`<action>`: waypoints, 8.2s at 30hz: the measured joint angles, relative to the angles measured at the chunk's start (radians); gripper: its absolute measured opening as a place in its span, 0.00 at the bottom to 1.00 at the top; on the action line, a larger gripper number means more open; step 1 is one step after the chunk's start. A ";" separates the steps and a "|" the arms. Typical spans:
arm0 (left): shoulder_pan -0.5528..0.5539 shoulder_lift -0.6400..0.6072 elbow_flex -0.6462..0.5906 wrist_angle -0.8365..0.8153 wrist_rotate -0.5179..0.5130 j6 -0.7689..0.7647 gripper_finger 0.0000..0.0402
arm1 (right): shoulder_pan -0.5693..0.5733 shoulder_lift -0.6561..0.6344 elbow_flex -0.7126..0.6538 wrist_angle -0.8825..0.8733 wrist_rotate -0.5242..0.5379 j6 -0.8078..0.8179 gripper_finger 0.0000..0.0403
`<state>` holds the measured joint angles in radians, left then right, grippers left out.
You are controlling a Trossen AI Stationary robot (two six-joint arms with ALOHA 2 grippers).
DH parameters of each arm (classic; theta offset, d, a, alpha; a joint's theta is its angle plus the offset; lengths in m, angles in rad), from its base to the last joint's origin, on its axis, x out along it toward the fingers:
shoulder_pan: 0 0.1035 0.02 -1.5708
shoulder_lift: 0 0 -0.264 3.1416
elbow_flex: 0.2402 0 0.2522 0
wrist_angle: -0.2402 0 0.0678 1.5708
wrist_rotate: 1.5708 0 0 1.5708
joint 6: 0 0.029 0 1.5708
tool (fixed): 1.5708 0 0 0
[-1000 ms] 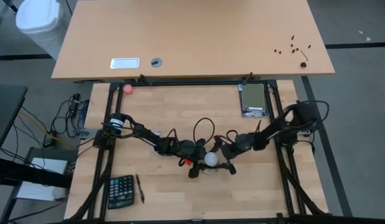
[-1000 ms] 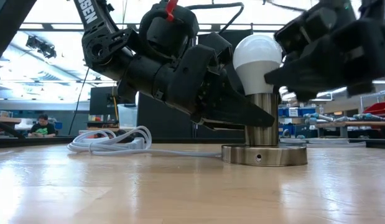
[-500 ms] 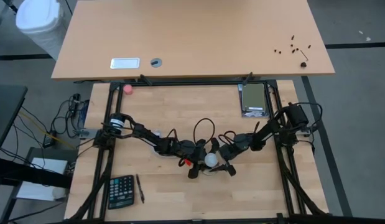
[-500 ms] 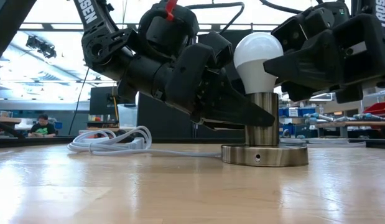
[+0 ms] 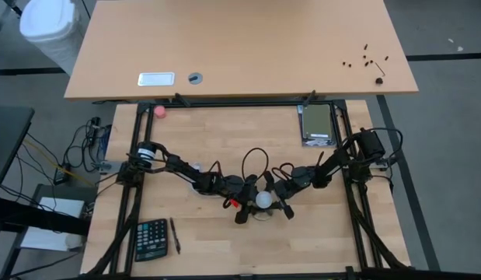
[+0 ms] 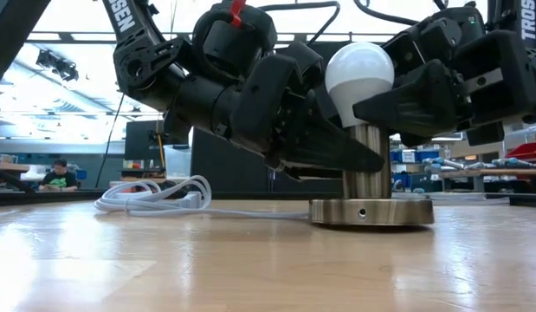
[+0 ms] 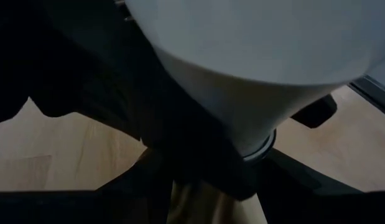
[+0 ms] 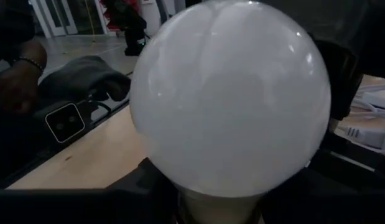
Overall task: Screw lightbulb
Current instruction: Insert the lightbulb into the lamp, then remove the lightbulb from the lamp
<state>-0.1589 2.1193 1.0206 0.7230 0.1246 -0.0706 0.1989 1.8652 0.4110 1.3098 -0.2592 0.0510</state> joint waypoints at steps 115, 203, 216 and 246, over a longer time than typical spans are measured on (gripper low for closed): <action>-0.010 -0.001 -0.001 -0.034 -0.149 -0.019 0.48 | 0.533 -0.250 0.049 -0.428 0.881 0.287 0.86; -0.032 -0.488 -0.571 0.192 -0.518 -0.205 0.75 | 0.488 -0.248 0.047 -0.587 1.190 0.575 0.86; -0.040 -0.488 -0.571 0.206 -0.467 -0.253 0.75 | 0.499 -0.248 0.047 -0.590 1.186 0.584 0.86; -0.082 -0.114 -0.265 0.171 -0.490 -0.113 0.75 | 0.568 -0.248 0.047 -0.636 1.186 0.627 0.79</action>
<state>-0.2405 2.0055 0.7558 0.8936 -0.3656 -0.1834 0.7672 1.6173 0.4580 0.6742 0.9273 0.6781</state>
